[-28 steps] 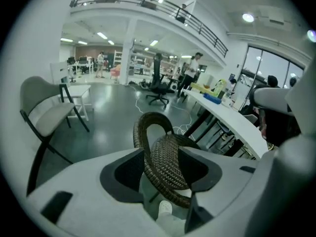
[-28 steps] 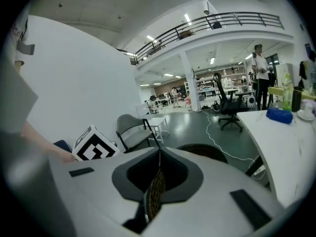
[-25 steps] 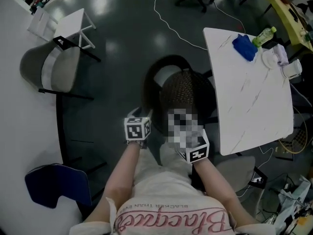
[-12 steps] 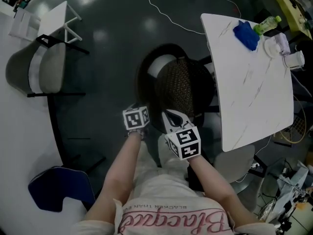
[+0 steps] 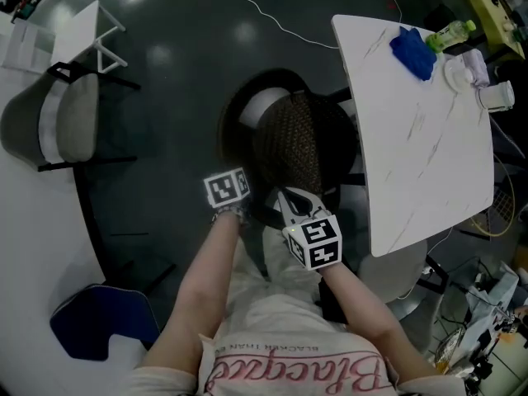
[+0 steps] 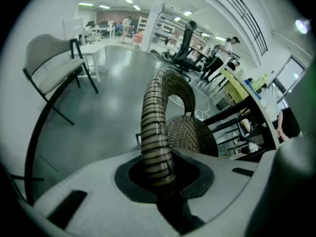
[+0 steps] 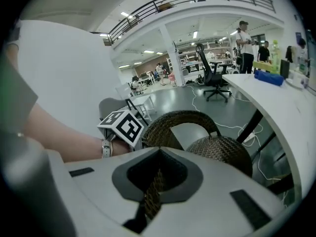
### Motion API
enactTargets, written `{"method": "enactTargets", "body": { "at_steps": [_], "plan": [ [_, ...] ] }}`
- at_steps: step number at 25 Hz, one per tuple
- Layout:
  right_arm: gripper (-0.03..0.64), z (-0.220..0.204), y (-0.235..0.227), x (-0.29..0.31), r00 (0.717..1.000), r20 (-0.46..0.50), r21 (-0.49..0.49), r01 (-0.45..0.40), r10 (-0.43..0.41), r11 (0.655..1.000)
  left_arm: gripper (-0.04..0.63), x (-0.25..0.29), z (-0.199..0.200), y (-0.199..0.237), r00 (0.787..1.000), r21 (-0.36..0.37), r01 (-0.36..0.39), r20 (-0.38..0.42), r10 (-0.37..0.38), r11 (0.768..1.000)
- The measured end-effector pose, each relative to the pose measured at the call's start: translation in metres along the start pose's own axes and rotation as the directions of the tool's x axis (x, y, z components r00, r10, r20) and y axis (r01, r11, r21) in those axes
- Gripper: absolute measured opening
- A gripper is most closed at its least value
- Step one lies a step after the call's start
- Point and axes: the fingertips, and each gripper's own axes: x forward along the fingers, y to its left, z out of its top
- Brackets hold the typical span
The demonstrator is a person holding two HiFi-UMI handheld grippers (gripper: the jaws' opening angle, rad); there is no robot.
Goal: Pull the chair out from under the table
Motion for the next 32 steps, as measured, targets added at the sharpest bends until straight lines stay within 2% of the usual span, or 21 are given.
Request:
{"method": "enactTargets", "body": {
  "at_steps": [3,7,16,32],
  "plan": [
    [0.005,0.001,-0.001,-0.001,1.0,-0.007,-0.011,-0.006,0.006,1.0,0.04,0.0,-0.001,0.002,1.0,-0.079,-0.007,0.009,0.008,0.997],
    [0.005,0.015,0.003,-0.001,1.0,0.019,-0.024,-0.006,0.006,1.0,0.037,-0.003,-0.002,0.002,1.0,-0.073,-0.016,-0.01,0.015,0.997],
    [0.005,0.017,0.028,0.004,1.0,0.013,-0.056,-0.015,0.016,0.998,0.035,-0.013,-0.002,0.024,1.0,-0.123,-0.019,-0.016,0.017,0.992],
    [0.005,0.02,0.096,0.031,0.997,-0.016,-0.15,-0.078,0.076,0.986,0.034,-0.052,0.0,0.122,0.996,-0.184,-0.085,0.002,0.087,0.979]
  ]
}}
